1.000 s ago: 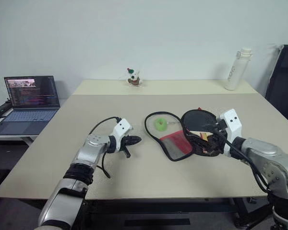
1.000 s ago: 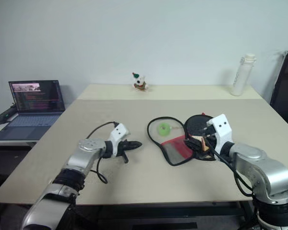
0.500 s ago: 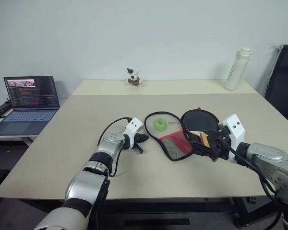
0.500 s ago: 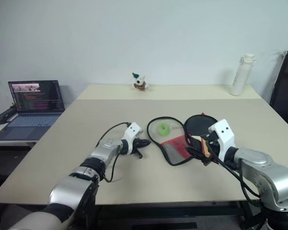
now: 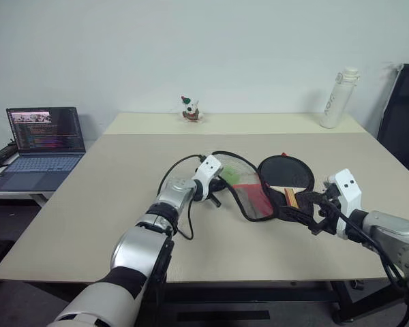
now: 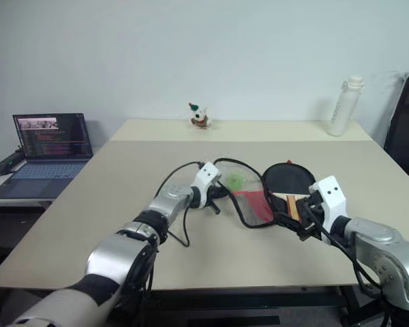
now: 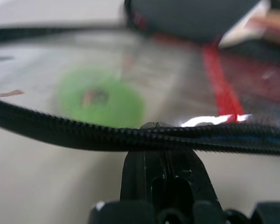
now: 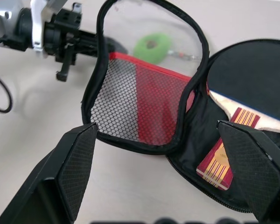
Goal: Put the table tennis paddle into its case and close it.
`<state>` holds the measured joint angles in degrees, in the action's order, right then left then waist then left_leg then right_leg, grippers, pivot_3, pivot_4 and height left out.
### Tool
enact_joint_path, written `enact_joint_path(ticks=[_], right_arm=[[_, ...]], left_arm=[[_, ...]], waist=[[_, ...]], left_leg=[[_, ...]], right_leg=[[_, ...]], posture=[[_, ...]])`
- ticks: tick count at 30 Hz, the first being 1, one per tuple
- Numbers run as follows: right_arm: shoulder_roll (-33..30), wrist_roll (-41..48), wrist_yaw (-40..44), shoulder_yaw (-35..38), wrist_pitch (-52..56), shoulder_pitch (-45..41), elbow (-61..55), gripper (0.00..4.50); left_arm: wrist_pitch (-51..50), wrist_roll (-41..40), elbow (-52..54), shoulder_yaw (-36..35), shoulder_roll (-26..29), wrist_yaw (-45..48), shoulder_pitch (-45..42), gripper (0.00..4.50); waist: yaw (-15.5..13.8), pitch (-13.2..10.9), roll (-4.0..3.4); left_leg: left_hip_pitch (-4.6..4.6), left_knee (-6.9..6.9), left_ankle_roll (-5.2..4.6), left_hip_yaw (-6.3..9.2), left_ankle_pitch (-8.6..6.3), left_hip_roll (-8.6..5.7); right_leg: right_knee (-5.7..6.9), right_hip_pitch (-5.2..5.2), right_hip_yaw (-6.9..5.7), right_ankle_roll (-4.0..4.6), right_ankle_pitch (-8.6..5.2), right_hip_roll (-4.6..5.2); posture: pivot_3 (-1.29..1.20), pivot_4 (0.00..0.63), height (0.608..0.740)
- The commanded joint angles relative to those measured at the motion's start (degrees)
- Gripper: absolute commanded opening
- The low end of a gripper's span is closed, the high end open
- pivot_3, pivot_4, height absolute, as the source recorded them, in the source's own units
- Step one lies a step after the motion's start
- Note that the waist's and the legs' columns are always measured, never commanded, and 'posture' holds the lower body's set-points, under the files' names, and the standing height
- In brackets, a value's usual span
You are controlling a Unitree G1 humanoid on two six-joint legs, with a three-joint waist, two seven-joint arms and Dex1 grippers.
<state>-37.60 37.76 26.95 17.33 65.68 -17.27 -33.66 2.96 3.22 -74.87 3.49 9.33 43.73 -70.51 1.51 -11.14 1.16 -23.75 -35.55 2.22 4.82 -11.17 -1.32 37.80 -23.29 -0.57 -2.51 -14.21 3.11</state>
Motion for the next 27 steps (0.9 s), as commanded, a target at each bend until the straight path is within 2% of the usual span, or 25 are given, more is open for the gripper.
enact_joint_path(ticks=[1, 9, 13, 22, 24, 27], right_arm=[[-1.8, 1.3, -0.4, 4.1, 0.5, 1.3, -1.9, 4.50], [-3.7, 0.9, -0.6, 5.0, -1.4, 2.1, -0.6, 4.50], [-3.6, 0.5, -1.1, 4.8, -2.1, 1.7, 0.1, 4.50], [-0.5, 3.1, -4.8, 5.4, 1.5, -3.1, 4.5, 4.50], [0.8, 2.6, -7.0, 5.8, 2.6, -5.7, 7.8, 4.50], [1.6, -1.0, -8.0, 4.9, -1.6, -9.4, 17.2, 4.50]], left_arm=[[1.1, -1.5, 0.6, -2.3, -2.1, 0.9, -4.0, 0.02], [1.3, -1.9, -0.4, -5.4, -10.7, -2.8, -11.3, 0.02], [2.3, -2.0, -0.4, -6.4, -12.3, -3.7, -12.4, 0.02], [3.0, -3.8, 1.4, -8.8, -8.5, 1.4, -7.5, 0.02], [3.4, -4.7, 2.6, -9.3, -6.9, 4.5, -5.9, 0.02], [3.3, -6.0, 6.1, -9.3, -3.2, 10.5, -2.1, 0.02]], waist=[[0.0, 0.0, 0.02], [-0.1, 0.0, 0.07], [0.3, 0.0, 0.07], [0.3, 0.0, 0.05], [0.3, 0.0, 0.05], [0.3, 0.0, 0.03]], left_leg=[[-0.02, -0.03, 0.00, 0.00, 0.00, -0.01], [-0.14, -0.27, -0.01, -0.01, -0.01, -0.05], [-0.11, -0.25, -0.01, -0.04, -0.01, -0.03], [-0.06, -0.26, -0.01, -0.06, -0.01, -0.02], [-0.07, -0.27, -0.01, -0.05, -0.01, -0.02], [-0.06, -0.28, -0.01, -0.09, -0.01, -0.02]], right_leg=[[0.00, 0.00, 0.00, -0.01, 0.01, 0.00], [-0.04, 0.00, 0.04, -0.18, 0.10, 0.03], [-0.04, 0.00, 0.06, -0.18, 0.09, 0.02], [0.01, 0.00, 0.09, -0.18, 0.10, 0.01], [0.03, 0.00, 0.09, -0.17, 0.10, 0.01], [0.05, -0.01, 0.13, -0.16, 0.11, 0.01]], posture=[[0.00, 0.150, 0.740], [0.00, 0.150, 0.740], [0.00, 0.150, 0.740], [0.00, 0.150, 0.740], [0.00, 0.150, 0.740], [0.00, 0.150, 0.740]])
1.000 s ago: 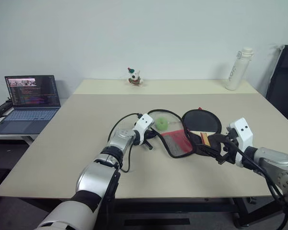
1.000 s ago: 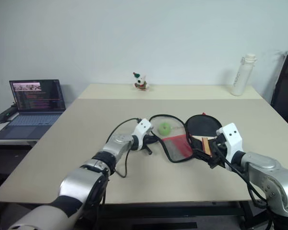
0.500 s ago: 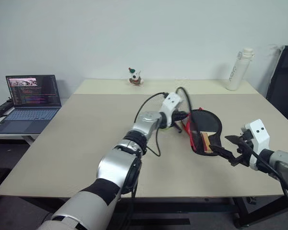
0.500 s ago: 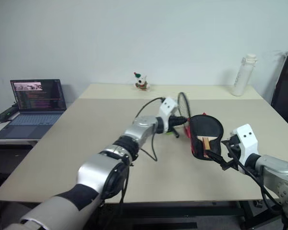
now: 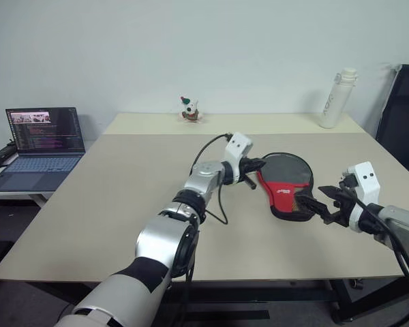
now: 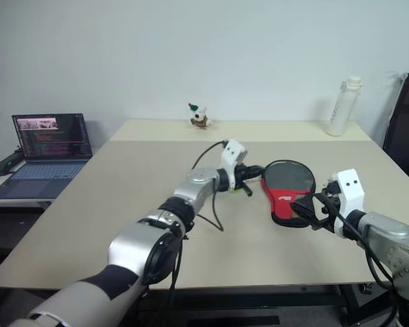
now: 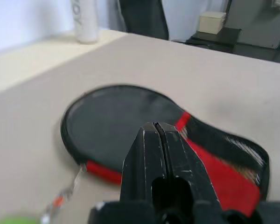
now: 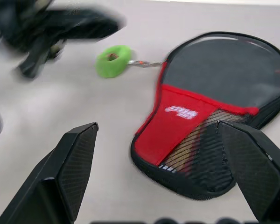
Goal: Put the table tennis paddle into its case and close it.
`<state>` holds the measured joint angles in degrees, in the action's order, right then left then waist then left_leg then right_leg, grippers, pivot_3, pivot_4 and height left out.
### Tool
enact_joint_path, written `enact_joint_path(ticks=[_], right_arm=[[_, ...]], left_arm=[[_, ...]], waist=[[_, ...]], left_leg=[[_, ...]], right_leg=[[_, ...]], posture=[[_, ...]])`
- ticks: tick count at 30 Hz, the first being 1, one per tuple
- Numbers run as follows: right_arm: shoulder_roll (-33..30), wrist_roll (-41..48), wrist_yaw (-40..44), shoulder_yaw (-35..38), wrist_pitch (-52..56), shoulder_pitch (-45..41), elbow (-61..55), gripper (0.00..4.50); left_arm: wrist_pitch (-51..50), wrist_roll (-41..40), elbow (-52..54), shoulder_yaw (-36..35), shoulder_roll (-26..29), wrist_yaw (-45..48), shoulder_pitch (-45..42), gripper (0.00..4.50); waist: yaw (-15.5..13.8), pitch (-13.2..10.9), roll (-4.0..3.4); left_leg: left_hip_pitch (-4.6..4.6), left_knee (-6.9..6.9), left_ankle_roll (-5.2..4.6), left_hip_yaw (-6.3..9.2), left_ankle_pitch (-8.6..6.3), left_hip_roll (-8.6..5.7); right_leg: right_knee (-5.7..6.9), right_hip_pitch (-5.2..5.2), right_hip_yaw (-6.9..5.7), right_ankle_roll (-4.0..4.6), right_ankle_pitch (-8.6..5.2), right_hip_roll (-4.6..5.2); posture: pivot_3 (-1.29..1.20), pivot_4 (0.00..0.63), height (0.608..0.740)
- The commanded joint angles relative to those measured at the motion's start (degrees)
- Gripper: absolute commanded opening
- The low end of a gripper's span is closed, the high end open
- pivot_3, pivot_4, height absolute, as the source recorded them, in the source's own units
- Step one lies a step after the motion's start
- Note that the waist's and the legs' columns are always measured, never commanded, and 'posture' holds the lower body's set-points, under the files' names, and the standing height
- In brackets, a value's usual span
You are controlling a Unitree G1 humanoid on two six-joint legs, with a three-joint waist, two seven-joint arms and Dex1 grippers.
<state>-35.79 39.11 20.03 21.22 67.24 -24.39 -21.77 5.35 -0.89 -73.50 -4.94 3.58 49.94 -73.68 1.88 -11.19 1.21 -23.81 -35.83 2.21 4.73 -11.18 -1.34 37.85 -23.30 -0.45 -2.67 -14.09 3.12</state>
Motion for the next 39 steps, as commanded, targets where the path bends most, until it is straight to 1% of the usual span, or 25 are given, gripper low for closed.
enact_joint_path(ticks=[1, 5, 7, 11, 13, 16, 21, 25, 28, 32, 35, 39], right_arm=[[0.2, -3.2, -1.8, 1.2, -4.1, -4.0, 8.9, 4.50], [-0.5, -7.6, -2.0, -1.5, -7.8, -7.3, 19.0, 4.50], [-0.8, -10.1, -1.5, -3.8, -9.7, -8.7, 23.0, 4.50], [-1.2, -13.6, 3.5, -9.1, -13.9, -12.4, 32.3, 4.50], [-1.1, -14.9, 5.1, -10.4, -15.8, -13.9, 36.0, 4.50], [-0.3, -18.8, 7.0, -13.3, -21.9, -17.1, 45.0, 4.50], [1.5, -23.5, 8.2, -15.3, -29.9, -22.0, 58.6, 4.50], [3.2, -26.1, 10.3, -16.8, -33.4, -24.8, 65.8, 4.50], [4.5, -27.6, 11.5, -17.6, -34.3, -26.6, 70.2, 4.50], [6.1, -28.8, 13.1, -18.2, -33.9, -27.9, 74.0, 4.50], [7.3, -30.2, 14.9, -19.4, -33.7, -27.7, 75.0, 3.92], [9.0, -30.9, 15.3, -19.5, -33.7, -27.6, 75.3, 2.63]], left_arm=[[0.5, -2.4, 6.3, -0.8, 3.7, 5.5, 2.7, 0.02], [-3.0, -4.8, 14.2, -0.7, 6.8, 8.0, 8.3, 0.02], [-5.9, -6.1, 20.2, -0.3, 8.1, 9.3, 11.6, 0.02], [-18.7, -12.4, 40.7, 0.6, 12.2, 15.5, 20.4, 0.02], [-23.5, -14.6, 47.8, 1.1, 14.0, 16.6, 23.1, 0.02], [-29.9, -17.9, 57.8, 1.5, 18.4, 18.7, 26.9, 0.02], [-34.1, -20.3, 64.5, 1.8, 21.7, 17.6, 29.0, 0.02], [-37.6, -23.1, 68.2, 2.1, 23.6, 18.8, 29.6, 0.02], [-39.7, -25.2, 70.4, 2.4, 26.3, 21.0, 29.9, 0.02], [-39.6, -25.5, 70.3, 2.5, 28.8, 21.6, 29.4, 0.02], [-39.3, -25.6, 70.3, 2.7, 29.6, 21.4, 29.3, 0.00], [-39.4, -25.9, 70.8, 2.9, 29.8, 20.7, 29.7, 0.00]], waist=[[-0.1, 0.0, -0.01], [-0.1, 0.0, -0.03], [-0.1, 0.0, -0.03], [0.1, 0.0, -0.04], [0.2, 0.0, -0.05], [0.3, 0.0, -0.06], [0.1, 0.0, -0.06], [0.1, 0.0, -0.06], [0.5, 0.0, -0.06], [1.3, 0.0, -0.05], [1.4, 0.1, 0.03], [1.5, 0.1, 0.13]], left_leg=[[0.00, 0.00, 0.00, 0.00, 0.00, -0.02], [0.00, 0.02, 0.00, 0.02, 0.00, -0.01], [-0.01, 0.01, 0.00, 0.02, 0.00, -0.01], [-0.01, 0.00, 0.00, 0.01, 0.00, 0.00], [0.00, -0.01, 0.00, 0.01, 0.01, 0.02], [0.03, -0.03, 0.00, 0.00, 0.01, 0.03], [0.06, -0.08, 0.00, -0.02, 0.01, 0.02], [0.05, -0.08, 0.00, -0.03, 0.01, 0.02], [0.06, -0.08, 0.00, -0.04, 0.01, 0.04], [0.19, -0.06, 0.00, -0.06, 0.01, 0.07], [0.28, -0.05, 0.00, -0.10, 0.01, 0.08], [0.39, -0.02, 0.00, -0.15, 0.00, 0.10]], right_leg=[[0.02, 0.00, 0.01, 0.00, 0.00, 0.01], [0.04, -0.01, 0.01, 0.02, 0.01, 0.00], [0.05, -0.02, 0.01, 0.04, 0.02, 0.01], [0.07, -0.02, 0.05, 0.10, 0.06, 0.01], [0.10, -0.03, 0.04, 0.28, 0.16, -0.01], [0.13, -0.03, 0.06, 0.28, 0.16, -0.02], [0.12, 0.01, 0.06, 0.18, 0.10, -0.02], [0.10, 0.01, 0.07, 0.29, 0.16, -0.01], [0.11, 0.01, 0.07, 0.29, 0.16, -0.02], [0.15, 0.07, 0.10, 0.28, 0.15, -0.05], [0.16, 0.12, 0.15, 0.08, 0.03, -0.06], [0.17, 0.18, 0.24, 0.08, 0.03, -0.07]], posture=[[0.00, 0.150, 0.740], [0.00, 0.150, 0.740], [0.00, 0.150, 0.740], [0.00, 0.150, 0.740], [0.00, 0.150, 0.740], [0.00, 0.150, 0.740], [0.00, 0.150, 0.740], [0.00, 0.150, 0.740], [0.00, 0.150, 0.740], [0.00, 0.150, 0.740], [0.00, 0.150, 0.740], [0.00, 0.150, 0.740]])
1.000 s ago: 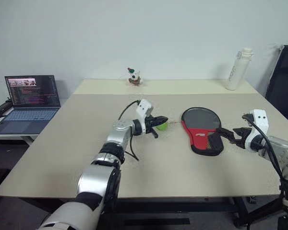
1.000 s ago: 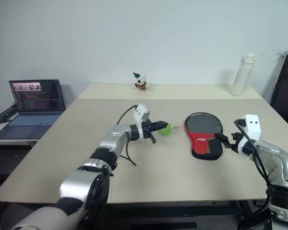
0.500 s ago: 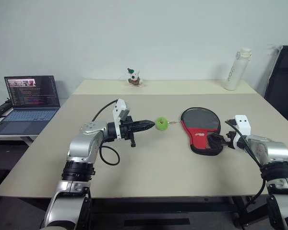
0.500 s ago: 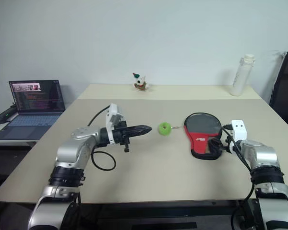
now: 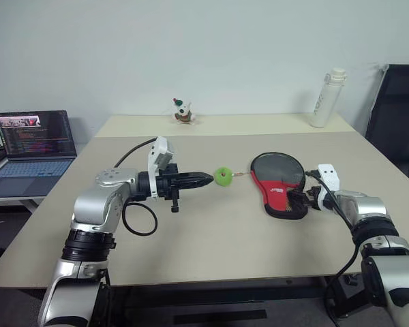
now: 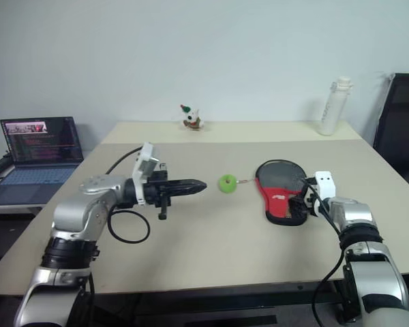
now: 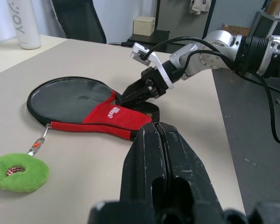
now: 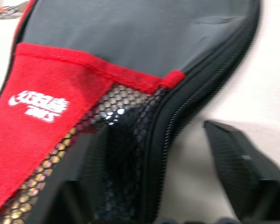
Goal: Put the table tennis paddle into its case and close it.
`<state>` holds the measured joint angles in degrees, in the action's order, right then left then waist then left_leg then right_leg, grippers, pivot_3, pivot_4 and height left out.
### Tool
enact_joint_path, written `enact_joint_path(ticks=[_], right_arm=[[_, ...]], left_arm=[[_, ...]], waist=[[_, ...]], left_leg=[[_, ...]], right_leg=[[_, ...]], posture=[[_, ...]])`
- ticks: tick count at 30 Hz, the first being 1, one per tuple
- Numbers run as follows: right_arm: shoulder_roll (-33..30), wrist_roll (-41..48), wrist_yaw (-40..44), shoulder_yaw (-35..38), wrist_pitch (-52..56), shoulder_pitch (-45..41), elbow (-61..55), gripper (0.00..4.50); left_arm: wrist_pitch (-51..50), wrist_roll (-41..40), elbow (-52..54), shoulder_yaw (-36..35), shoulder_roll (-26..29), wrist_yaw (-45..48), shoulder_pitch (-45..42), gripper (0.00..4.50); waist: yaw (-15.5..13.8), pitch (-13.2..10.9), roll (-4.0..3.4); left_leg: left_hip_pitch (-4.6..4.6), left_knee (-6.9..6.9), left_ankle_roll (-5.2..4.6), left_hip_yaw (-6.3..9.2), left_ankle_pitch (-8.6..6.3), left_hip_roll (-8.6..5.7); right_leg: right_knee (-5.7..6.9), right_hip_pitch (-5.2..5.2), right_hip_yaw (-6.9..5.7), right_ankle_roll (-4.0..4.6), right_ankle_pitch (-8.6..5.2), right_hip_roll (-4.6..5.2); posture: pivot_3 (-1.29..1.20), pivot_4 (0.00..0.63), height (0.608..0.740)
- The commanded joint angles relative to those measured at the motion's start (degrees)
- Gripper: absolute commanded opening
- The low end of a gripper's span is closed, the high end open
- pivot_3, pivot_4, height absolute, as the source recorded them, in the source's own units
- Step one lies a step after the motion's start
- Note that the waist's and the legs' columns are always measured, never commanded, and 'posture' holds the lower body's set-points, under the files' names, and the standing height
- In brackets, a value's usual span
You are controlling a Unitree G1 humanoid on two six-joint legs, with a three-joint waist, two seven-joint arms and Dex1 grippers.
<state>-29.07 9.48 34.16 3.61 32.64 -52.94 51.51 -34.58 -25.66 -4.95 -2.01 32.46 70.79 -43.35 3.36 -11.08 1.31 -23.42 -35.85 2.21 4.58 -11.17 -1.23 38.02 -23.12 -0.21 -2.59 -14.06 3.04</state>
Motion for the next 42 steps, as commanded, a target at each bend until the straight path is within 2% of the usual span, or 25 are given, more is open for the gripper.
enact_joint_path(ticks=[1, 6, 9, 15, 18, 23, 27, 36, 42], right_arm=[[2.7, -1.4, 1.1, -1.9, 0.9, 0.9, 2.0, 2.31], [4.2, -1.9, 1.3, -1.5, 1.2, 0.2, 2.4, 0.70], [6.0, -0.1, 1.8, 0.1, 3.6, -1.4, 0.9, 0.02], [10.1, 3.2, 4.0, -0.2, 13.3, -1.6, -10.8, 0.02], [12.6, 5.1, 3.4, -0.7, 19.4, 1.1, -19.4, 0.02], [15.7, 8.1, 1.2, -1.2, 28.3, 7.1, -33.9, 0.02], [16.7, 9.9, -1.0, -1.3, 34.0, 12.3, -43.8, 0.02], [15.6, 13.9, -7.4, 5.2, 47.7, 25.8, -65.4, 0.02], [17.1, 16.0, -10.6, 8.6, 53.3, 30.4, -73.2, 0.02]], left_arm=[[0.5, -1.2, 2.6, 0.0, 0.9, -0.3, -0.4, 0.00], [-0.1, -1.7, 4.1, 0.6, 2.6, 0.7, 1.6, 0.00], [0.4, -1.4, 4.5, 1.2, 5.1, 2.3, 3.3, 0.00], [-0.2, -2.8, 7.1, 1.6, 8.0, 4.3, 5.6, 0.00], [-0.6, -3.3, 9.1, 1.9, 8.9, 4.9, 7.6, 0.00], [-1.8, -4.8, 12.8, 2.0, 9.8, 5.0, 10.7, 0.00], [-3.1, -6.1, 15.2, 1.8, 10.3, 4.8, 12.7, 0.00], [-3.1, -7.2, 17.0, 2.1, 11.7, 5.0, 14.9, 0.00], [-2.1, -6.7, 15.9, 2.9, 11.6, 5.7, 14.6, 0.00]], waist=[[0.1, 0.0, 0.06], [0.5, 0.1, 0.12], [0.8, 0.1, 0.12], [1.7, 0.1, 0.11], [1.7, 0.1, 0.11], [1.4, 0.1, 0.11], [1.3, 0.1, 0.11], [0.0, 0.1, 0.11], [-0.8, 0.1, 0.12]], left_leg=[[0.03, 0.00, 0.00, -0.01, 0.00, 0.00], [0.61, 0.17, 0.00, -0.19, -0.01, 0.05], [0.75, 0.18, 0.00, -0.20, -0.01, 0.07], [0.70, 0.30, 0.00, -0.33, -0.02, 0.15], [0.56, 0.51, 0.00, -0.50, -0.01, 0.27], [0.53, 0.75, 0.03, -0.78, -0.03, 0.81], [0.51, 0.80, 0.04, -0.82, -0.03, 0.82], [0.53, 0.80, 0.04, -0.87, -0.04, 0.83], [0.49, 0.80, 0.06, -0.85, -0.05, 0.83]], right_leg=[[0.01, 0.01, 0.02, 0.00, 0.00, 0.00], [-0.01, 0.45, 0.26, 0.02, -0.01, -0.04], [-0.01, 0.58, 0.29, 0.04, -0.02, -0.06], [0.04, 0.34, 0.55, 0.05, -0.02, -0.15], [0.12, -0.10, 0.88, 0.05, 0.00, -0.27], [-0.01, -0.23, 0.96, 0.27, 0.13, -0.49], [-0.03, -0.28, 0.98, 0.12, 0.03, -0.53], [-0.07, -0.28, 1.00, 0.09, -0.04, -0.55], [-0.14, -0.28, 0.97, 0.16, -0.08, -0.56]], posture=[[0.00, 0.150, 0.740], [0.00, 0.150, 0.740], [0.00, 0.150, 0.740], [0.00, 0.150, 0.740], [0.00, 0.150, 0.740], [0.00, 0.150, 0.740], [0.00, 0.150, 0.740], [0.00, 0.150, 0.740], [0.00, 0.150, 0.740]])
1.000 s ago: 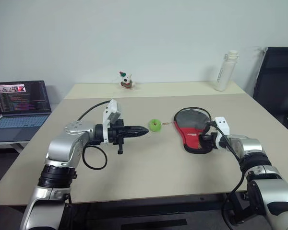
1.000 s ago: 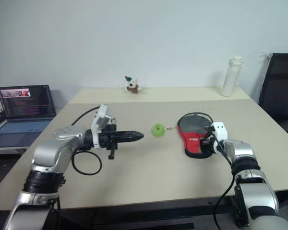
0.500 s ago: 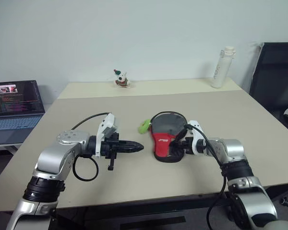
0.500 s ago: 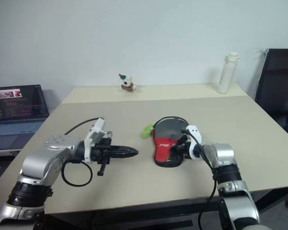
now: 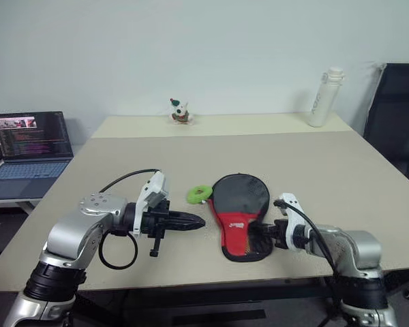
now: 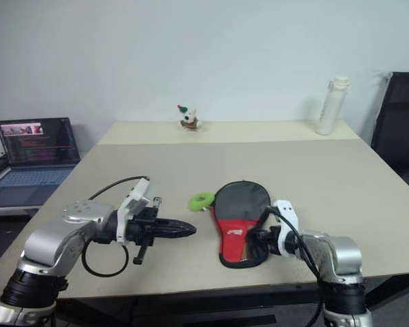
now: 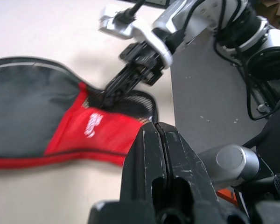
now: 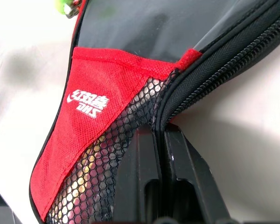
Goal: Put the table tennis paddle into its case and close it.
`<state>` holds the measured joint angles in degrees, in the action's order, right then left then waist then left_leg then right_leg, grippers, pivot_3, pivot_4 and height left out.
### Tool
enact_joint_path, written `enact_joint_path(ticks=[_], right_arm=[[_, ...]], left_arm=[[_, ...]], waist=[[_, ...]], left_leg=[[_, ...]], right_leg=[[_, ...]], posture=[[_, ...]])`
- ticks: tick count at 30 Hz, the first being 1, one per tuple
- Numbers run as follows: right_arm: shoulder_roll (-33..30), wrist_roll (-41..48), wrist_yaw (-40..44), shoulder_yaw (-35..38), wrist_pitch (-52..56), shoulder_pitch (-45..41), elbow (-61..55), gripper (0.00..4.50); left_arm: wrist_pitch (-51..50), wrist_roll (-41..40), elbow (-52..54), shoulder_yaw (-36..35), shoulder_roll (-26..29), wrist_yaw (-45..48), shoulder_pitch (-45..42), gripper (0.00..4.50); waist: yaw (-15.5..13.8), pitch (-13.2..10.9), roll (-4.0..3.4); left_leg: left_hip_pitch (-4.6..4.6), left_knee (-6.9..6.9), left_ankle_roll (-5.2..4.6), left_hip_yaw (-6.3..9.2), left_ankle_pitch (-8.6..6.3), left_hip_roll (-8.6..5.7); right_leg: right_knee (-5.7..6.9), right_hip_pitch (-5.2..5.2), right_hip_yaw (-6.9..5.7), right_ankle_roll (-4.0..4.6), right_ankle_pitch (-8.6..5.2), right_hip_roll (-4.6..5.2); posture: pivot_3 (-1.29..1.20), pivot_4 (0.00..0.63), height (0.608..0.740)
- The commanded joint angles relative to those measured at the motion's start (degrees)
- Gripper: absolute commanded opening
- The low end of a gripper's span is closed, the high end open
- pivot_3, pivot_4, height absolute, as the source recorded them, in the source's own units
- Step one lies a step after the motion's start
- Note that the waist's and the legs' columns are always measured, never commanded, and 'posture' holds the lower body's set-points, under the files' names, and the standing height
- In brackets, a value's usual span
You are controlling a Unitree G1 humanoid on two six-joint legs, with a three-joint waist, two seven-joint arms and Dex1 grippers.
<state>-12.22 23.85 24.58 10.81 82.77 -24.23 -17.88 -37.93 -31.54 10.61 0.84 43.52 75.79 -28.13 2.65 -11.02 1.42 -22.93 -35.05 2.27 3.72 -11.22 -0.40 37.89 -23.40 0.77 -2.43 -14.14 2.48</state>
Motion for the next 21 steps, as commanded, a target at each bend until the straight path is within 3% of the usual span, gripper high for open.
enact_joint_path(ticks=[1, 21], right_arm=[[0.3, 1.8, -1.4, 1.6, 3.6, 2.0, -4.3, 0.02], [-4.4, 6.1, -2.1, 5.1, 9.1, 6.0, -10.5, 0.02]], left_arm=[[1.4, -0.8, 0.2, 0.1, 0.5, 0.8, -0.7, 0.00], [3.8, 0.1, -1.8, 1.6, 0.6, 1.9, -1.1, 0.00]], waist=[[-0.2, 0.0, 0.00], [-0.9, 0.0, 0.01]], left_leg=[[0.00, 0.00, 0.00, 0.00, 0.00, 0.00], [-0.04, 0.02, 0.01, -0.01, -0.02, -0.01]], right_leg=[[-0.01, 0.00, 0.00, 0.00, 0.00, 0.00], [-0.13, 0.01, -0.03, 0.02, -0.01, 0.01]], posture=[[0.00, 0.150, 0.740], [0.00, 0.150, 0.740]])
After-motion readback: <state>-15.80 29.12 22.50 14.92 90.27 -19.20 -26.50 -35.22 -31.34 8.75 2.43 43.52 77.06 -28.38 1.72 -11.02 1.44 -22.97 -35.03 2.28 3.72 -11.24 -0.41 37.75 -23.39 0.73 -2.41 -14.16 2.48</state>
